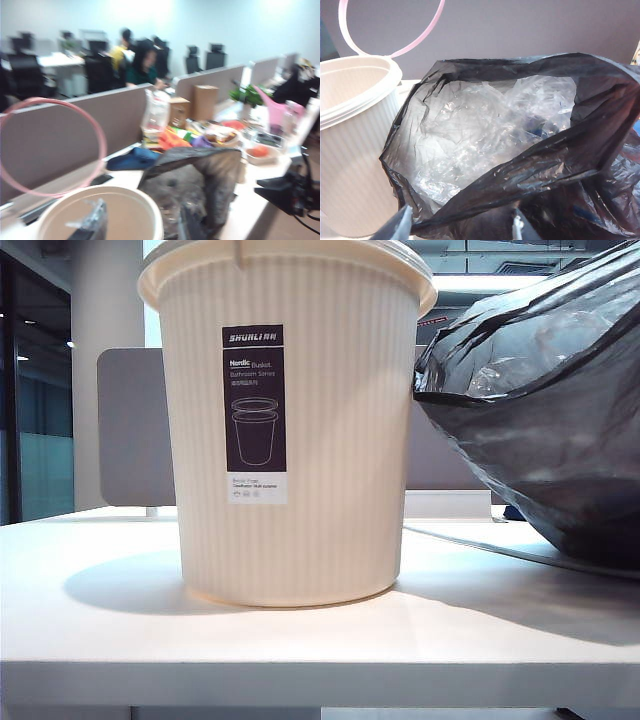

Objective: Open the ring lid of the trash can, pull out the black garbage bag inside, and place it on the table.

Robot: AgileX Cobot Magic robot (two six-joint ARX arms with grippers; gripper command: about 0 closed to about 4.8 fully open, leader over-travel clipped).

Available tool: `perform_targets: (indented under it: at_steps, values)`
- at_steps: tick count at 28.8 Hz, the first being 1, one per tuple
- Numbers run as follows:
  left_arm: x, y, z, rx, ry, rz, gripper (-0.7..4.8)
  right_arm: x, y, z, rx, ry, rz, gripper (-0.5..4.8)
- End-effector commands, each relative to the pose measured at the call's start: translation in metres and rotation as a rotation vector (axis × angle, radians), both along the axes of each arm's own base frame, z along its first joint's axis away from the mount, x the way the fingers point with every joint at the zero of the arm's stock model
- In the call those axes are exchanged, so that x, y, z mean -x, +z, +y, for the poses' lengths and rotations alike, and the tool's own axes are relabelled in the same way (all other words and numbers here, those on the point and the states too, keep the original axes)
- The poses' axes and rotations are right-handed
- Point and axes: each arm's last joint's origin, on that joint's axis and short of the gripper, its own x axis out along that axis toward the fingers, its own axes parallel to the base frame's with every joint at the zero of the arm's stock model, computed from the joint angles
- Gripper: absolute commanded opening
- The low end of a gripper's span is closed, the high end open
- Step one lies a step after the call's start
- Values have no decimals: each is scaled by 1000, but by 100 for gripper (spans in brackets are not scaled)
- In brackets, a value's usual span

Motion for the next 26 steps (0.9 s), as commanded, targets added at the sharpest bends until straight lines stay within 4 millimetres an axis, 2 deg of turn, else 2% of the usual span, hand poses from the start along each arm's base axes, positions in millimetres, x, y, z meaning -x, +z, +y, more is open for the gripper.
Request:
perform_targets:
  at_steps: [1,6,11,19,26]
  values:
    - [19,-13,12,24,85,-29,179,-2,-4,0,-37,29,-16,259]
    - [34,-34,20,38,121,-28,179,-6,-10,1,-81,66,15,248]
    - [36,-59,21,44,135,18,179,-8,-13,2,-112,89,40,232]
    - [26,-103,17,34,145,79,179,-13,-13,2,-128,95,-12,232]
    - [10,-148,9,65,156,91,178,-28,-30,3,-191,116,-1,232]
